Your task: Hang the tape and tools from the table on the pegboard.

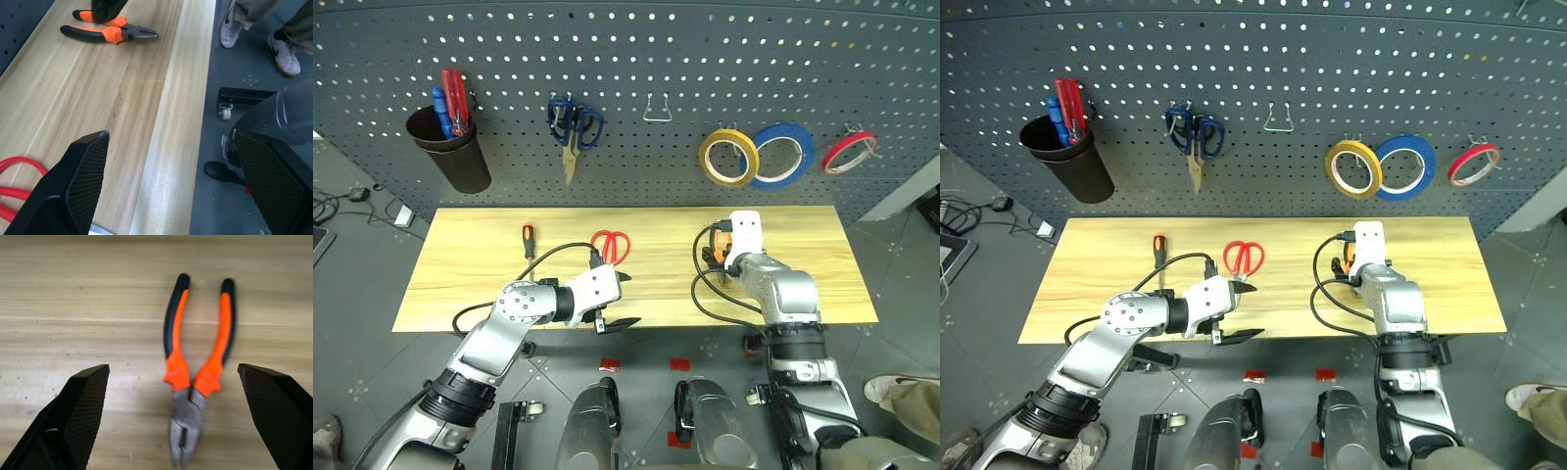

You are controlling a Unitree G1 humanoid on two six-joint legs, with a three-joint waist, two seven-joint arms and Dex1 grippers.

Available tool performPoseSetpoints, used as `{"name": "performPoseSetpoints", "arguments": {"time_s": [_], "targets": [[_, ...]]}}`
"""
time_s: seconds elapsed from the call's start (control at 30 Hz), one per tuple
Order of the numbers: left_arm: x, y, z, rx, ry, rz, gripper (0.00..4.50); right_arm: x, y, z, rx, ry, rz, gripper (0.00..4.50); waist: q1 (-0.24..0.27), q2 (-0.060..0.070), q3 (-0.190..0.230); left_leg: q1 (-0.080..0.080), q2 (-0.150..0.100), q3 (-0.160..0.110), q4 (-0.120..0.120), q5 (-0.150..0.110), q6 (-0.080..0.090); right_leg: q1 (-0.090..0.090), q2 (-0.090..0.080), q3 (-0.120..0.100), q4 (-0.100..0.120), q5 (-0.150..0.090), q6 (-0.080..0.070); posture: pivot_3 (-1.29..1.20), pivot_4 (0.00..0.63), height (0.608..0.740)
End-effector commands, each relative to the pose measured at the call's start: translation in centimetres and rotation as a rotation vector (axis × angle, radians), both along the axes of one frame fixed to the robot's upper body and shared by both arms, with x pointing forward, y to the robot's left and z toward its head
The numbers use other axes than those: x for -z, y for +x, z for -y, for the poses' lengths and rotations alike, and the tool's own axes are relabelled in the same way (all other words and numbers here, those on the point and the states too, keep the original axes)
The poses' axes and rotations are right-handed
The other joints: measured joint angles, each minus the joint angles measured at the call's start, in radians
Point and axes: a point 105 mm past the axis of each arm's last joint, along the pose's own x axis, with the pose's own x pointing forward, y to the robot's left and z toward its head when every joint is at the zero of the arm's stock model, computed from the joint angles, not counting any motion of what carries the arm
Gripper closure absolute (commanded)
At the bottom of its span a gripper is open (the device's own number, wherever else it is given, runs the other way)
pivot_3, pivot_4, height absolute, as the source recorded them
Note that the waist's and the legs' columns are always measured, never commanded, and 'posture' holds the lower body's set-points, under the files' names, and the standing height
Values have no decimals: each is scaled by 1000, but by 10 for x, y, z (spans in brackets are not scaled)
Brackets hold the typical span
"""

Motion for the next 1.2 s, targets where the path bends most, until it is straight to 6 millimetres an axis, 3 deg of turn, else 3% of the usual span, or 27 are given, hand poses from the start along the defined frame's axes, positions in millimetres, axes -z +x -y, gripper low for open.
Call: {"name": "performPoseSetpoints", "arguments": {"time_s": [0.03,0.3,0.43,0.57,0.83,1.2], "targets": [[-6,-6,6,26,-5,30,227,6,9,-3,7,8,-24,18,0,0,0,0,0,1,0,0,0,0,0,1,0,0,0,-187,313,740],[-6,-8,9,22,-10,27,227,-6,40,-12,27,-76,33,18,-2,1,4,0,1,3,-1,-1,1,-2,1,2,1,-1,1,-170,319,740],[-6,-8,10,25,-12,28,227,-15,44,-23,-18,-80,52,18,-2,1,4,-1,1,6,-1,0,0,-5,0,4,1,-1,1,-173,319,740],[-6,-7,9,23,-11,29,227,-26,44,-21,-48,-175,107,18,-2,1,4,-2,1,8,-2,0,0,-8,0,6,1,-1,1,-173,318,740],[-6,-8,10,25,-13,25,227,-7,37,5,43,-223,27,18,-1,1,5,-2,1,9,-3,0,0,-9,0,7,1,-1,1,-176,318,740],[-10,-3,14,32,-24,34,227,17,34,6,38,-175,-83,18,-4,1,5,-2,2,11,-3,0,0,-9,1,8,1,-1,1,-176,320,740]]}}
